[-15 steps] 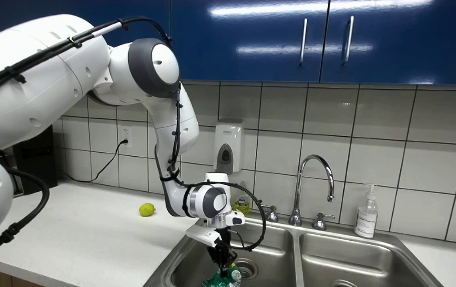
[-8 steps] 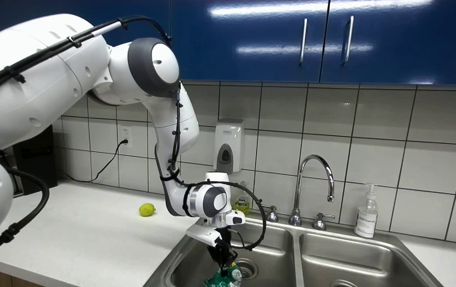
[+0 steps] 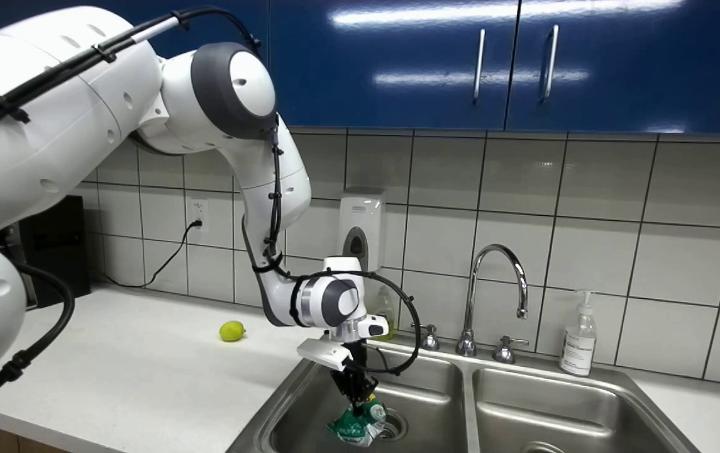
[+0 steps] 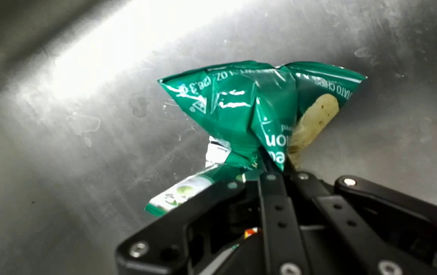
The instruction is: Take the packet out of the sink
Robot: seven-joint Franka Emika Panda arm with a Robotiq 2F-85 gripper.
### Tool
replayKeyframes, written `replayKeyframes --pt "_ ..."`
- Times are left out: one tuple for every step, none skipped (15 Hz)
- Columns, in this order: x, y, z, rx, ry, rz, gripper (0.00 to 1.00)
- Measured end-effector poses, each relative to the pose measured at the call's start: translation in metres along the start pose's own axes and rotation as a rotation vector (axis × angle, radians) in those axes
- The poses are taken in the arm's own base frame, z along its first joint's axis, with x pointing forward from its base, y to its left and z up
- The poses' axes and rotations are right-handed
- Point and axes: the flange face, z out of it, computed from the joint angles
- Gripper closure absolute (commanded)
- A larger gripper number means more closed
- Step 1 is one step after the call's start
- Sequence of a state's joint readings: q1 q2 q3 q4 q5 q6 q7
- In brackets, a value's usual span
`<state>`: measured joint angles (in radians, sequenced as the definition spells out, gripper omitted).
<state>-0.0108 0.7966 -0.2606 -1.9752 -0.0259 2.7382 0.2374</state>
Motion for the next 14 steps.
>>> replayKeyframes --pt "0.002 -0.001 -0.008 0.003 0.011 -0.001 1.00" --pt "0.004 -0.002 -0.016 0.005 0.023 -0.002 1.00" --pt "0.006 -0.004 -0.026 0.009 0.036 -0.004 1.00" --pt "0.007 -0.005 -0.036 0.012 0.048 -0.006 1.00" --pt "0.006 -0.006 -0.046 0.014 0.060 -0.009 1.00" --pt "0.005 -0.008 -0.057 0.018 0.070 -0.012 1.00" --pt "0.003 -0.009 -0.068 0.020 0.081 -0.015 1.00" --pt "0.001 -0.010 -0.079 0.022 0.090 -0.018 1.00" --pt "-0.003 -0.011 -0.090 0.024 0.100 -0.021 1.00" --pt "-0.008 -0.013 -0.101 0.026 0.108 -0.026 1.00" --pt "-0.013 -0.015 -0.112 0.028 0.116 -0.033 1.00" --pt "-0.019 -0.017 -0.121 0.032 0.122 -0.041 1.00" --pt "-0.025 -0.019 -0.130 0.035 0.127 -0.048 1.00" --pt "-0.032 -0.021 -0.137 0.039 0.131 -0.056 1.00"
